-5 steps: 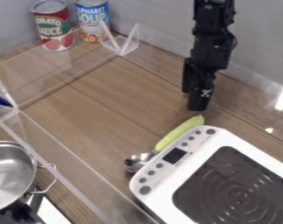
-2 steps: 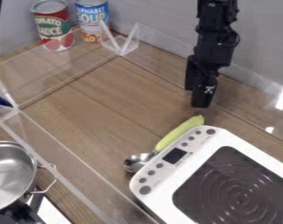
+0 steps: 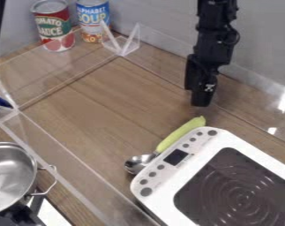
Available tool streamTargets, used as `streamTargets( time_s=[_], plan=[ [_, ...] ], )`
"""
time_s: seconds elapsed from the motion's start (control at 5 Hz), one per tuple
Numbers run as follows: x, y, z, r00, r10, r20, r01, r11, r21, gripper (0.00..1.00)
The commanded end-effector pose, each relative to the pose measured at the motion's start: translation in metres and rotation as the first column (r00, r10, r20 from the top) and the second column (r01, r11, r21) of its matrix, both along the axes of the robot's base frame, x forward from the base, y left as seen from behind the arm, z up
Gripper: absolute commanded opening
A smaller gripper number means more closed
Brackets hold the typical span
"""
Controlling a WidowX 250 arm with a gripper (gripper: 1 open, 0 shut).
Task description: Put green spoon on the white and black stove top
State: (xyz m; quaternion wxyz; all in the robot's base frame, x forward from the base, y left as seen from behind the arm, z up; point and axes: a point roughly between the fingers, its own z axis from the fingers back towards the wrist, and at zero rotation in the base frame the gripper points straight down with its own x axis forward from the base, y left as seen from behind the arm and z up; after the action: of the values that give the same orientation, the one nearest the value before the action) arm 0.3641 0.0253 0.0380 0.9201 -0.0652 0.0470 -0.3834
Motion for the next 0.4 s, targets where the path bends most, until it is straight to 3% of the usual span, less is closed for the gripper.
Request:
streamTargets(
  time_s=[0.0, 0.2],
  plan=[
    [0.011, 0.0057, 0.0139, 0.998, 0.006, 0.055, -0.006, 1.0, -0.001, 1.0],
    [0.0114, 0.0066, 0.0135, 0.999, 0.002, 0.051, -0.002, 1.0, -0.001, 1.0]
  ],
)
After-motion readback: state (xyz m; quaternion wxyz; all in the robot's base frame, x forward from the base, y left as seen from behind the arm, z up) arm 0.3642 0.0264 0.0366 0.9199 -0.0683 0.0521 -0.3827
